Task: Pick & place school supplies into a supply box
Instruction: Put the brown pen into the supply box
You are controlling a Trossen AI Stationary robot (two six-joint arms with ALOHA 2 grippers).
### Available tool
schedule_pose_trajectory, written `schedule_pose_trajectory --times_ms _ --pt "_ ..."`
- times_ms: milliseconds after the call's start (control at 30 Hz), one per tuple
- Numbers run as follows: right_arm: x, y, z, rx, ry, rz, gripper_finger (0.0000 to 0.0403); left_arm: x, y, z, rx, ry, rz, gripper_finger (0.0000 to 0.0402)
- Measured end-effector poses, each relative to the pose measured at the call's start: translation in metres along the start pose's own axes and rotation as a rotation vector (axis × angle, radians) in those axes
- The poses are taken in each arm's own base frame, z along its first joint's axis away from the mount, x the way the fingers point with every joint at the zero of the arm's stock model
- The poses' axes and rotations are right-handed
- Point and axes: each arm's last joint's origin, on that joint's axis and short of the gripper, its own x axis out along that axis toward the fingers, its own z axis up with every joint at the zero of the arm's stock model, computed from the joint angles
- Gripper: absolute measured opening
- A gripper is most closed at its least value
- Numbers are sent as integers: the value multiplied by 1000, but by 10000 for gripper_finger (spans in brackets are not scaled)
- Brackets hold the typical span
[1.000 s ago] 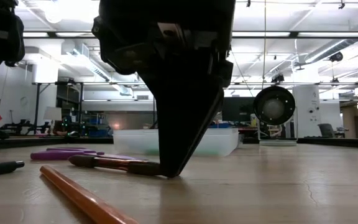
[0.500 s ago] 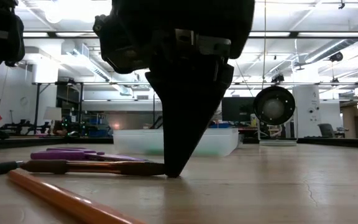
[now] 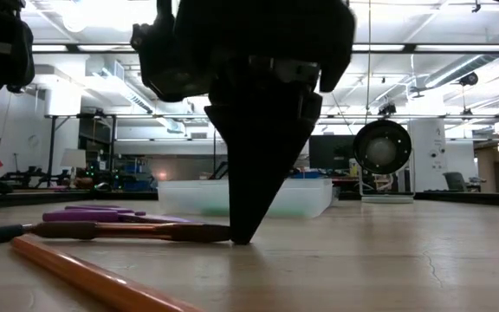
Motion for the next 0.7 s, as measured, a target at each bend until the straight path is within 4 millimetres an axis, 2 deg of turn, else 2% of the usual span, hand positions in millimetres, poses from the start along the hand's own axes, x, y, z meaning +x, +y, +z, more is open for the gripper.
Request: schedule_pose_trajectory --times_ms 700 --pt "-35 -8 5 23 -131 -291 9 0 0 0 0 0 0 105"
